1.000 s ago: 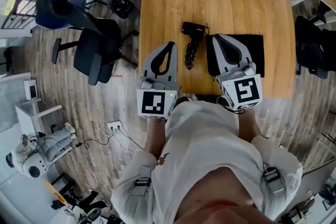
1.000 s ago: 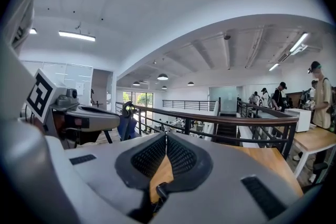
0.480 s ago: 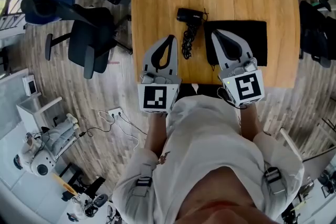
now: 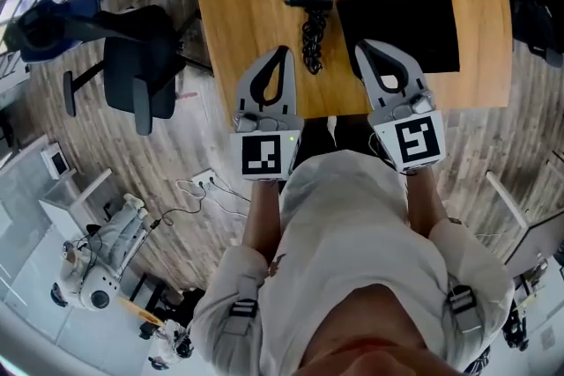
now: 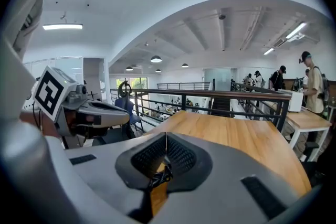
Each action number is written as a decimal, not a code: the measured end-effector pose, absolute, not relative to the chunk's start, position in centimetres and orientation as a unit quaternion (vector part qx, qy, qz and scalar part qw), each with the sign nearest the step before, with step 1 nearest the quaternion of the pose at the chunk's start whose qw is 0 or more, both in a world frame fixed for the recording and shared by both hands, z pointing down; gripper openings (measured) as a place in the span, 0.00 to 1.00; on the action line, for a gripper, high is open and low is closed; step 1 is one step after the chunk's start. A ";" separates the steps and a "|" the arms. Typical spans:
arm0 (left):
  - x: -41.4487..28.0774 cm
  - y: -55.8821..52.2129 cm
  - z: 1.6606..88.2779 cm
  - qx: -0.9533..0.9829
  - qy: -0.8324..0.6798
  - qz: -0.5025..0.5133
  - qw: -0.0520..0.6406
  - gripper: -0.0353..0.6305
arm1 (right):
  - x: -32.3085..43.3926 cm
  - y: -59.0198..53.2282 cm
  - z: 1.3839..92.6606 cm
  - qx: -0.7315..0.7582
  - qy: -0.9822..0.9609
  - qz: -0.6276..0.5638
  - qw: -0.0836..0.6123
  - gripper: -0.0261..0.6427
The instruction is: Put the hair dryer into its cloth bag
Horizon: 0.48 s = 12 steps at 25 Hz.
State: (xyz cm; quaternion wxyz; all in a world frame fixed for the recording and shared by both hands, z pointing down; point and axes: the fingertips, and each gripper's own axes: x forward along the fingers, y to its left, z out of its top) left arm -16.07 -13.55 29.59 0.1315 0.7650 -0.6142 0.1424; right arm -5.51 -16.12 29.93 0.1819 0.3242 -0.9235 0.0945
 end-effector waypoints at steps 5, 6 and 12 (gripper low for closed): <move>-15.5 -12.9 32.3 0.772 -0.599 0.173 0.122 0.08 | -4.9 -14.9 32.7 0.340 -0.912 0.112 0.199 0.07; -15.4 -12.9 32.8 0.773 -0.596 0.178 0.124 0.08 | -4.9 -14.8 33.2 0.343 -0.910 0.114 0.201 0.07; -14.5 -12.6 35.7 0.783 -0.576 0.189 0.140 0.08 | -4.2 -14.2 35.1 0.362 -0.899 0.117 0.215 0.07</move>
